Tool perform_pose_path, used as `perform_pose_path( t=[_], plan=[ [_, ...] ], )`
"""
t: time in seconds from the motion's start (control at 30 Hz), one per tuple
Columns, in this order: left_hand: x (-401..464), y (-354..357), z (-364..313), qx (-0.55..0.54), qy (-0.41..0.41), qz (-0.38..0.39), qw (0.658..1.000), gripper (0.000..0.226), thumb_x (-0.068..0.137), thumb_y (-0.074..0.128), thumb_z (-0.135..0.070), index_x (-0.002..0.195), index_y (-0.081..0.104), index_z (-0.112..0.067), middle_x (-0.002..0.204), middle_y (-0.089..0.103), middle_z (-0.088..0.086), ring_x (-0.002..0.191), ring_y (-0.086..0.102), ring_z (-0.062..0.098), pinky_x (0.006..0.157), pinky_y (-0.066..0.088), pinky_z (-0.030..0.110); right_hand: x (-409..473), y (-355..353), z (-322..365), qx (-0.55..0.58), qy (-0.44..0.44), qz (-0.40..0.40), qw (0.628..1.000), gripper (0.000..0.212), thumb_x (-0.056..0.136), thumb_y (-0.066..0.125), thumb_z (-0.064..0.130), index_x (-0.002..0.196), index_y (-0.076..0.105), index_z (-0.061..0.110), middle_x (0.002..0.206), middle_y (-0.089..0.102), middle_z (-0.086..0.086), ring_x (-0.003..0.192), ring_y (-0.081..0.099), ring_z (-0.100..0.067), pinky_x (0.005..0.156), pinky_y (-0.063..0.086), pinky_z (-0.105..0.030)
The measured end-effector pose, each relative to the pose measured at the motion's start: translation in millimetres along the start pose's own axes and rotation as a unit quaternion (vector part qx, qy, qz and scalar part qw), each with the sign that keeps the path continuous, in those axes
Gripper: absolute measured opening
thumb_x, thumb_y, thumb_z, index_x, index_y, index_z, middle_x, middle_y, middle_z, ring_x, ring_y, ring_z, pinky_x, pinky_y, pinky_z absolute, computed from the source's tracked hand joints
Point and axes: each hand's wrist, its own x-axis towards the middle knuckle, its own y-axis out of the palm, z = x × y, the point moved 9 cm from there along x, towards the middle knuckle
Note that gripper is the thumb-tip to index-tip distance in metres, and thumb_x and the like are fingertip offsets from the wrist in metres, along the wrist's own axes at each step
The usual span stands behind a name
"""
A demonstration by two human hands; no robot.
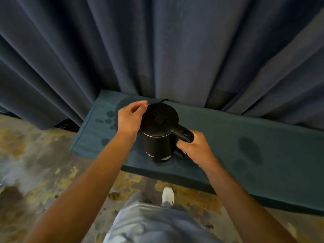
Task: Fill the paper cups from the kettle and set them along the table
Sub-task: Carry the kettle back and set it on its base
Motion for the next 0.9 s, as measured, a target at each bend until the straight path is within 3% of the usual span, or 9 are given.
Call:
perform_pose_path(
  t=[0.2, 0.33, 0.4, 0.6, 0.8, 0.9],
  plan=[
    [45, -28, -12, -0.032, -0.026, -0.051, 0.998, 0.011, 0.092, 0.071, -0.01, 0.099, 0.076, -0.016, 0.096, 0.08, 0.005, 0.094, 0.076, 0.023, 0.089, 0.061, 0.042, 66, 32, 10, -0.011, -0.005, 0.045, 0.999, 0.05, 0.079, 0.067, -0.009, 0.049, 0.057, 0.029, 0.044, 0.052, 0.011, 0.041, 0.051, -0.001, 0.043, 0.041, -0.012],
    [82, -49, -16, -0.019, -0.029, -0.073, 0.997, 0.011, 0.092, 0.071, -0.01, 0.094, 0.077, -0.019, 0.087, 0.078, -0.001, 0.084, 0.074, 0.016, 0.088, 0.061, 0.038, 103, 58, 25, -0.044, -0.022, 0.054, 0.997, 0.022, 0.079, 0.067, -0.009, 0.065, 0.051, -0.004, 0.051, 0.052, -0.003, 0.048, 0.049, -0.014, 0.05, 0.04, -0.023],
    [103, -63, -17, -0.014, -0.027, -0.087, 0.996, 0.01, 0.091, 0.072, -0.014, 0.09, 0.077, -0.022, 0.083, 0.078, -0.003, 0.081, 0.073, 0.014, 0.085, 0.062, 0.036, 121, 74, 31, -0.047, -0.023, 0.053, 0.997, 0.018, 0.078, 0.066, -0.006, 0.071, 0.05, -0.01, 0.055, 0.05, -0.01, 0.052, 0.047, -0.018, 0.05, 0.038, -0.026],
    [150, -89, -13, -0.015, -0.039, -0.1, 0.994, 0.005, 0.091, 0.073, -0.024, 0.091, 0.078, -0.023, 0.077, 0.078, -0.008, 0.072, 0.073, 0.009, 0.069, 0.063, 0.026, 161, 111, 32, -0.054, -0.003, 0.054, 0.997, 0.019, 0.077, 0.068, -0.003, 0.07, 0.051, -0.004, 0.059, 0.052, -0.008, 0.055, 0.048, -0.017, 0.052, 0.036, -0.028],
    [181, -103, -9, -0.033, -0.043, -0.12, 0.991, 0.006, 0.093, 0.071, -0.023, 0.097, 0.075, -0.025, 0.083, 0.079, -0.01, 0.081, 0.076, 0.007, 0.071, 0.06, 0.019, 187, 138, 29, -0.045, 0.019, 0.048, 0.998, 0.019, 0.068, 0.065, 0.012, 0.073, 0.054, -0.002, 0.059, 0.05, -0.003, 0.055, 0.046, -0.014, 0.052, 0.037, -0.027],
    [194, -107, -7, -0.033, -0.04, -0.119, 0.992, 0.006, 0.094, 0.069, -0.023, 0.095, 0.073, -0.028, 0.081, 0.079, -0.012, 0.08, 0.075, 0.005, 0.071, 0.06, 0.018, 198, 147, 24, -0.058, 0.026, 0.051, 0.997, 0.01, 0.07, 0.067, 0.012, 0.072, 0.06, 0.006, 0.056, 0.053, 0.009, 0.054, 0.046, -0.007, 0.052, 0.037, -0.021]
  ],
)
